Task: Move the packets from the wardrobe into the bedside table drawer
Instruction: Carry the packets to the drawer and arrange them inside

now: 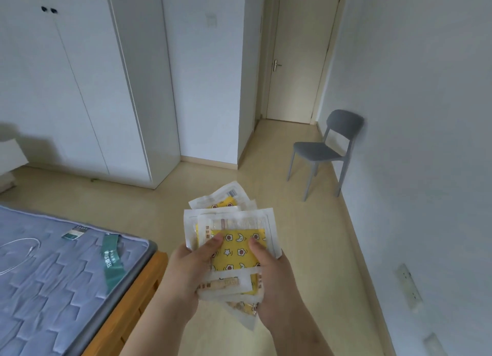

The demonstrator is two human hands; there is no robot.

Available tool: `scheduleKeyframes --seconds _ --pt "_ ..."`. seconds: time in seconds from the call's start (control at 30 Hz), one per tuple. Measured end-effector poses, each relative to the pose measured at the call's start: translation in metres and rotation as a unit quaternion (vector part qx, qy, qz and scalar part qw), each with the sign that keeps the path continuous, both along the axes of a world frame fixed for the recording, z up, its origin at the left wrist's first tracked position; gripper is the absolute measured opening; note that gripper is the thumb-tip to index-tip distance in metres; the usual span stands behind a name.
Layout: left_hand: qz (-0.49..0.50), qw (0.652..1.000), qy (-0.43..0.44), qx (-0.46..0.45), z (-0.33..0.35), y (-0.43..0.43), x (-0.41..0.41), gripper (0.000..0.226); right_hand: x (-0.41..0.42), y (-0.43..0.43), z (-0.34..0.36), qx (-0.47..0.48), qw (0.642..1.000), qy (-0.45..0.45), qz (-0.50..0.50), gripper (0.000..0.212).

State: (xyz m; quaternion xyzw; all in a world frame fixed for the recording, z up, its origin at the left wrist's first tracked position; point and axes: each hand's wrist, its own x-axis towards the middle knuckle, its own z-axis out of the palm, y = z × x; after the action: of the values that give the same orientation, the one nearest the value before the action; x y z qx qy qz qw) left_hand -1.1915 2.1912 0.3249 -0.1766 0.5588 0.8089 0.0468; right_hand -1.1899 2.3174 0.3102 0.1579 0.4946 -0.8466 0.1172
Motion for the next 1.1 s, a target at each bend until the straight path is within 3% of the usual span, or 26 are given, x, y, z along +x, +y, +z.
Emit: scheduleKeyframes --seconds 0.3,0.67,0.83,0.93,1.1 --pt "0.033 0.999 0.033 -0.012 0.014 0.001 -0.251 0.015 -0.269 -0.002 0.008 -0.004 0.997 0.055 0.054 0.029" --pt "0.003 1.0 0.03 0.007 0.002 -0.025 -0.508 0.017 -0.524 -0.019 0.002 0.043 0.996 0.032 0.065 0.025" --pt "0.004 0.999 0.047 0.004 0.007 -0.057 -0.64 0.018 -0.656 -0.053 0.008 0.05 0.997 0.034 0.046 0.025" --pt "0.02 0.998 0.052 0.006 0.018 -0.081 -0.703 0.019 -0.727 -0.077 0.011 0.033 0.996 0.038 0.071 0.022" --pt "0.089 0.995 0.049 -0.021 0.022 -0.146 -0.78 0.017 -0.822 -0.149 0.008 0.019 0.991 0.036 0.131 0.033"
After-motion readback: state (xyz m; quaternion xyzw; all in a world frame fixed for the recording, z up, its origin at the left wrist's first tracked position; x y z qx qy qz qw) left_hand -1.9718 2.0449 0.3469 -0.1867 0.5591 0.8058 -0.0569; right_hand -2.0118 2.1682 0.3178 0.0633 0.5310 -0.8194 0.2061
